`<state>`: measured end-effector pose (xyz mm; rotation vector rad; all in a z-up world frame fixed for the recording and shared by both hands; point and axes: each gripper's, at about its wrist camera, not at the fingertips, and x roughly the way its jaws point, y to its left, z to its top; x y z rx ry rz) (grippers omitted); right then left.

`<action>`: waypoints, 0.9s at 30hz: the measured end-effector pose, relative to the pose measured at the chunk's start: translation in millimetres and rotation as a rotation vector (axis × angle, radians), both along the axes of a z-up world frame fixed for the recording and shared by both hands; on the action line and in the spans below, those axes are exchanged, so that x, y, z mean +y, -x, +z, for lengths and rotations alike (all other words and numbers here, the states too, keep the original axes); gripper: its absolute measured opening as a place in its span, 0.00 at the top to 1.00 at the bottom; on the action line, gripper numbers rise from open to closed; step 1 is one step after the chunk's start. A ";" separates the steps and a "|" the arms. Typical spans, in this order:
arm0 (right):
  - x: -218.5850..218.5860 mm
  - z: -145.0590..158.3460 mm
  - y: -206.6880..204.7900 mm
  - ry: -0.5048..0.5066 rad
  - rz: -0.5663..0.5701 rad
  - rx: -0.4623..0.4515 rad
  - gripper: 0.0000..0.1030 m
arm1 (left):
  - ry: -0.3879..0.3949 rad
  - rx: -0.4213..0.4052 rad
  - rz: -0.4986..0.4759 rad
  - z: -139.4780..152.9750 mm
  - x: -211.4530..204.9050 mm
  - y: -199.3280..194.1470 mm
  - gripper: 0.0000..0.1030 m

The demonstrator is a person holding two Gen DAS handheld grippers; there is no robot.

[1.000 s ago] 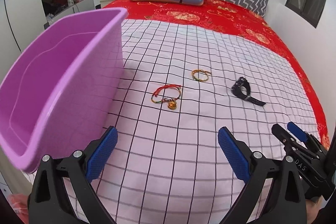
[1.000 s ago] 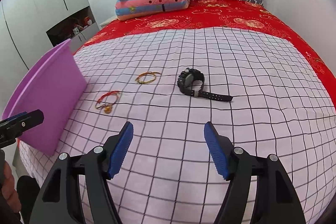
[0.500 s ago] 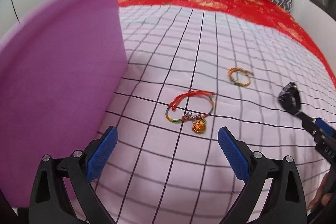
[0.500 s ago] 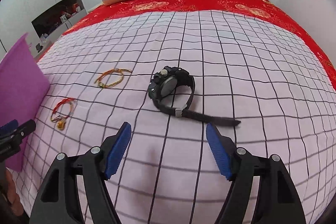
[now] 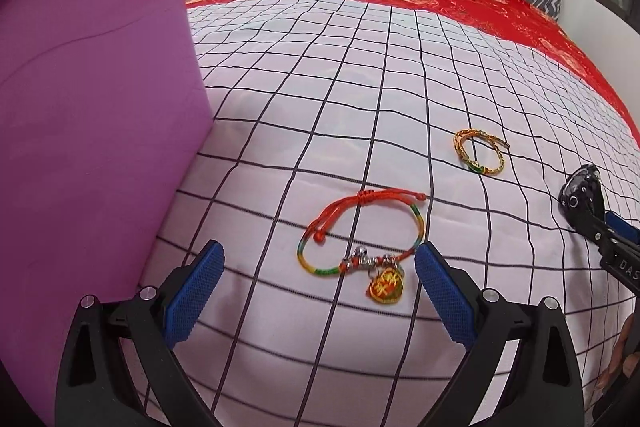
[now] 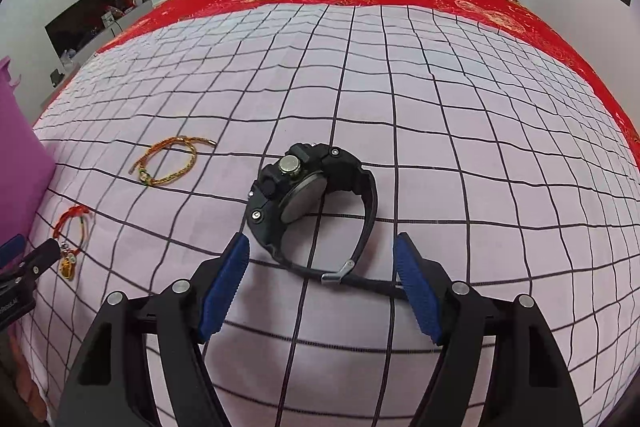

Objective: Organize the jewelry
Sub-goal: 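Move both tools back over the red bracelet and black wristwatch, then grasp the red-string heart bracelet with left tool while right grasps the black wristwatch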

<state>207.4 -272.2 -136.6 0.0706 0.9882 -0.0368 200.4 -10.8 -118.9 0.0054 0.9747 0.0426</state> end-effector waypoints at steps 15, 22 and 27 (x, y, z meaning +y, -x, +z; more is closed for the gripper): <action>8.0 -14.3 -17.7 0.037 -0.003 0.018 0.30 | -0.007 0.023 -0.004 -21.4 -12.7 -27.1 0.08; 9.4 -14.7 -16.6 0.031 0.010 0.000 0.35 | 0.028 0.034 -0.004 -24.2 -17.0 -29.8 0.13; 11.1 -13.9 -15.4 0.026 0.021 -0.003 0.37 | 0.027 0.036 -0.029 -21.7 -24.1 -26.2 0.28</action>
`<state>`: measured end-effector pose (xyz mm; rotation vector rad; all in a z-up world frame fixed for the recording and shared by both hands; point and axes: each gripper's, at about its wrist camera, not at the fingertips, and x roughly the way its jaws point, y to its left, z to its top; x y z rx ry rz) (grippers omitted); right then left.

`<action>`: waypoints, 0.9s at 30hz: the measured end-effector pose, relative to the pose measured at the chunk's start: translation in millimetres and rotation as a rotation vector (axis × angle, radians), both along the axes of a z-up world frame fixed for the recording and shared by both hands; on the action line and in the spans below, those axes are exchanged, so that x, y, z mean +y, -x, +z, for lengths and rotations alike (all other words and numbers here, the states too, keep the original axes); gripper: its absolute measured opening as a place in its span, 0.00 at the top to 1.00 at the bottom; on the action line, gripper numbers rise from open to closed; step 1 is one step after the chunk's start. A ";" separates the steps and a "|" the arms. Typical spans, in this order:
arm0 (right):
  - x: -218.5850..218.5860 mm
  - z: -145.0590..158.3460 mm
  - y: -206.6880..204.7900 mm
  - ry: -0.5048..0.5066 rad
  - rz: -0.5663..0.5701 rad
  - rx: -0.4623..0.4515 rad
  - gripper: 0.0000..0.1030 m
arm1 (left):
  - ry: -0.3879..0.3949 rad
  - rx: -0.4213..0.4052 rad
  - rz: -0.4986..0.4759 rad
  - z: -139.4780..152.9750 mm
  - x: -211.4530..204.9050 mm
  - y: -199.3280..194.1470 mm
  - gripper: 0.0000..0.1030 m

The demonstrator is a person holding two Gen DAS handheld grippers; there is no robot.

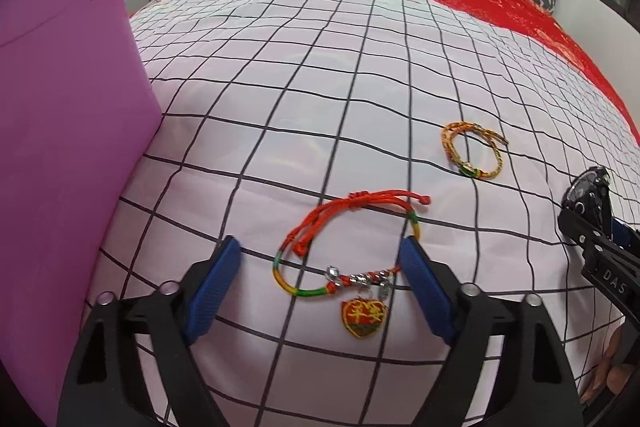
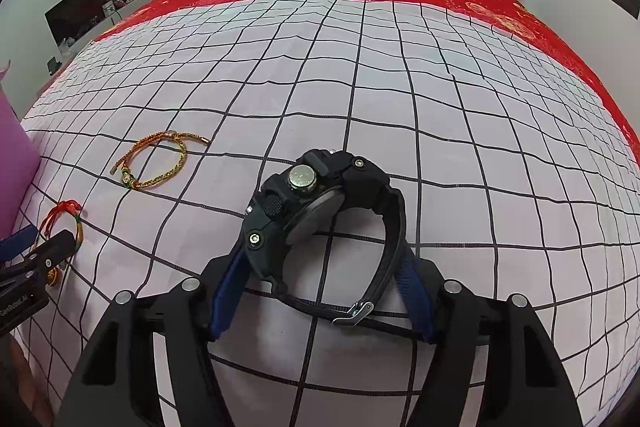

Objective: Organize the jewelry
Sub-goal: 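Grasp the red-string heart bracelet with left tool while right grasps the black wristwatch, then carry bracelet and wristwatch into the purple tub and open both tools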

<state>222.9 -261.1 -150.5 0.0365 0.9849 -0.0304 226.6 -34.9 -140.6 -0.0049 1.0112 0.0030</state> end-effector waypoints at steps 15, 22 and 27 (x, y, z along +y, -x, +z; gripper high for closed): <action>2.6 5.5 12.7 -0.045 0.011 -0.012 0.38 | 0.056 0.026 -0.050 8.5 -6.9 10.1 0.83; 11.9 17.5 46.7 -0.101 0.002 -0.036 0.39 | 0.077 0.021 -0.098 25.1 -5.8 37.9 0.84; 20.0 32.4 71.1 -0.136 -0.007 -0.050 0.39 | 0.078 -0.004 -0.119 45.9 0.3 62.0 0.84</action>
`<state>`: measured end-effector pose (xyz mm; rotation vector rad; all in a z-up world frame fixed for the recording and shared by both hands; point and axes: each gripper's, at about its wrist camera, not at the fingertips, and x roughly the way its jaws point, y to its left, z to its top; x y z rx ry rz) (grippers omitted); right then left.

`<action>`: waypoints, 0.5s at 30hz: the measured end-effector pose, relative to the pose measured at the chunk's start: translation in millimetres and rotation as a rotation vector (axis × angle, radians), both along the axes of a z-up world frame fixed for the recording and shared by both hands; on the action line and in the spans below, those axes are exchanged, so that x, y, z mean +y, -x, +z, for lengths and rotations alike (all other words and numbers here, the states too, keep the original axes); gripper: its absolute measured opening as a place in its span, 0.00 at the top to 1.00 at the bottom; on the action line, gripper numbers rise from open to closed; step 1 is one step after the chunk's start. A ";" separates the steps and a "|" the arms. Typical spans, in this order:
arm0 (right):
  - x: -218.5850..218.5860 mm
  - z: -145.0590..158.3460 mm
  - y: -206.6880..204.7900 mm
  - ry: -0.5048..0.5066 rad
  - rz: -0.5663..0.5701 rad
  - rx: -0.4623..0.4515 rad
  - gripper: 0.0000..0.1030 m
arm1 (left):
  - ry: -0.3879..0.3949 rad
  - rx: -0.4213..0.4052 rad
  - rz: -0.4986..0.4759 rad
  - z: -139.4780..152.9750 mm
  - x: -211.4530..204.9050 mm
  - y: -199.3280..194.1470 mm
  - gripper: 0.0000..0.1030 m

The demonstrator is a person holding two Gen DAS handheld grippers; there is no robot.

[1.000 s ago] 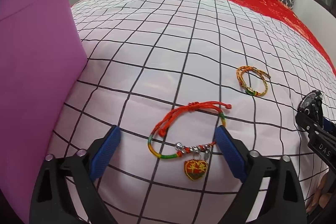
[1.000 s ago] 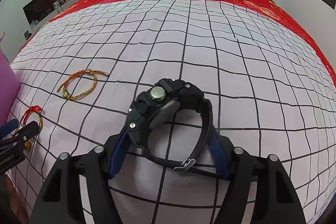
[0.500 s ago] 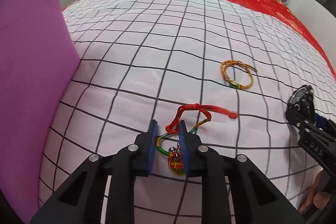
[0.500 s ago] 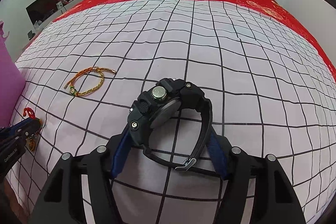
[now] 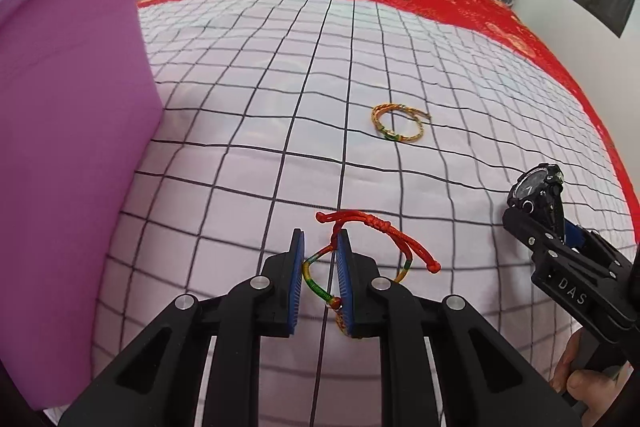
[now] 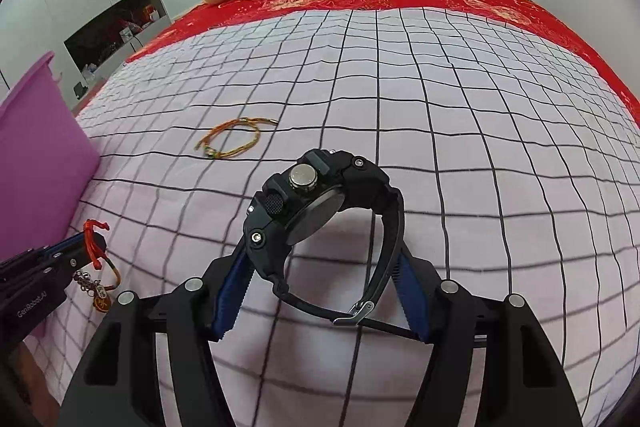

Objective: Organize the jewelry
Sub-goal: 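Carry bracelet and wristwatch into the purple tub and open both tools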

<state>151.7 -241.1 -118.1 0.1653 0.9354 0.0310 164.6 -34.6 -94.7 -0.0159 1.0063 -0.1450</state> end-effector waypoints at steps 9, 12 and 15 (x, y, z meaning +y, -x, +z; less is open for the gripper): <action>17.3 56.1 50.8 -0.037 -0.003 -0.070 0.39 | 0.014 -0.074 -0.027 52.0 17.5 43.9 0.84; 23.6 73.1 63.8 -0.040 0.005 -0.091 0.39 | 0.034 -0.099 -0.033 73.8 25.7 55.9 0.84; 34.1 94.7 78.3 -0.048 0.021 -0.117 0.39 | 0.045 -0.130 -0.033 96.2 34.0 67.0 0.84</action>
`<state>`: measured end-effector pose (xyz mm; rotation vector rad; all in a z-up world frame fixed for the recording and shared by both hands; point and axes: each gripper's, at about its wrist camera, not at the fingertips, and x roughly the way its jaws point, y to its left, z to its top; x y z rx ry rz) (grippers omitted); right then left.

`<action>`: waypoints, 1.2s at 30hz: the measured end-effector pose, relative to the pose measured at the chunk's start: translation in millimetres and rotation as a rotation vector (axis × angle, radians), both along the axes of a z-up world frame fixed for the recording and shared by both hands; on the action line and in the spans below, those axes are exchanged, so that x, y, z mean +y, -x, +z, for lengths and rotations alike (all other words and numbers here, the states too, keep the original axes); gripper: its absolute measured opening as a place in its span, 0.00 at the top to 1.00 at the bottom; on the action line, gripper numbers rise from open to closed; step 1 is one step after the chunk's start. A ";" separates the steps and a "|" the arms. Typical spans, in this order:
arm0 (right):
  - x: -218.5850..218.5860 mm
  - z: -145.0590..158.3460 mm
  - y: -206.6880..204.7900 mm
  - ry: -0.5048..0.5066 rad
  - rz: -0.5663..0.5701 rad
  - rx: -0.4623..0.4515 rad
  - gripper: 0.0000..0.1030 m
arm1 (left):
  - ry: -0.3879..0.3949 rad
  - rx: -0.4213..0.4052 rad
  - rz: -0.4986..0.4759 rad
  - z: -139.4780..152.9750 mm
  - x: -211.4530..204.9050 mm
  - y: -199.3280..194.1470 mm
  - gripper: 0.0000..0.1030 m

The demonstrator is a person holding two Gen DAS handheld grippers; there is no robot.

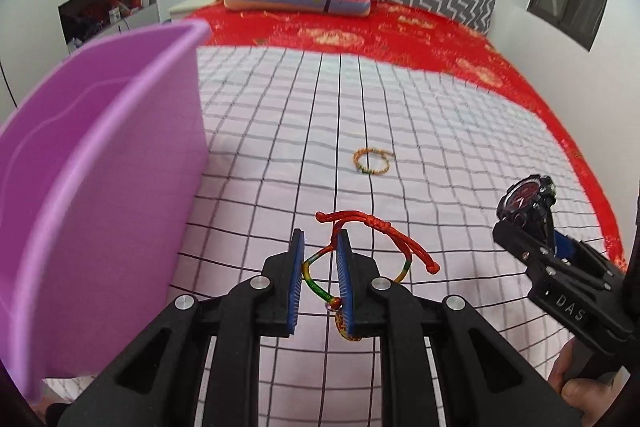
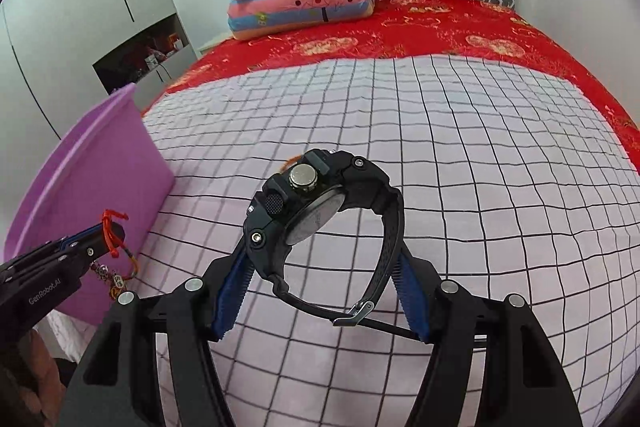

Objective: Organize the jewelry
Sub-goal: 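Carry bracelet and wristwatch into the purple tub and open both tools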

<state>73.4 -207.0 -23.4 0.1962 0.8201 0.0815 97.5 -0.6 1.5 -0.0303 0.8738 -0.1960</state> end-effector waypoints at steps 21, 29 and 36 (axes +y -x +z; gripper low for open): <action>180.0 110.1 -3.6 -0.085 0.369 -0.125 0.39 | -0.022 -0.121 0.242 103.5 162.4 35.1 0.84; 274.4 106.9 -43.9 -0.075 0.523 -0.035 0.39 | -0.033 -0.048 0.375 88.9 234.6 16.3 0.83; 321.2 86.5 -74.5 -0.025 0.562 0.070 0.38 | -0.019 0.047 0.422 61.8 264.9 -3.9 0.83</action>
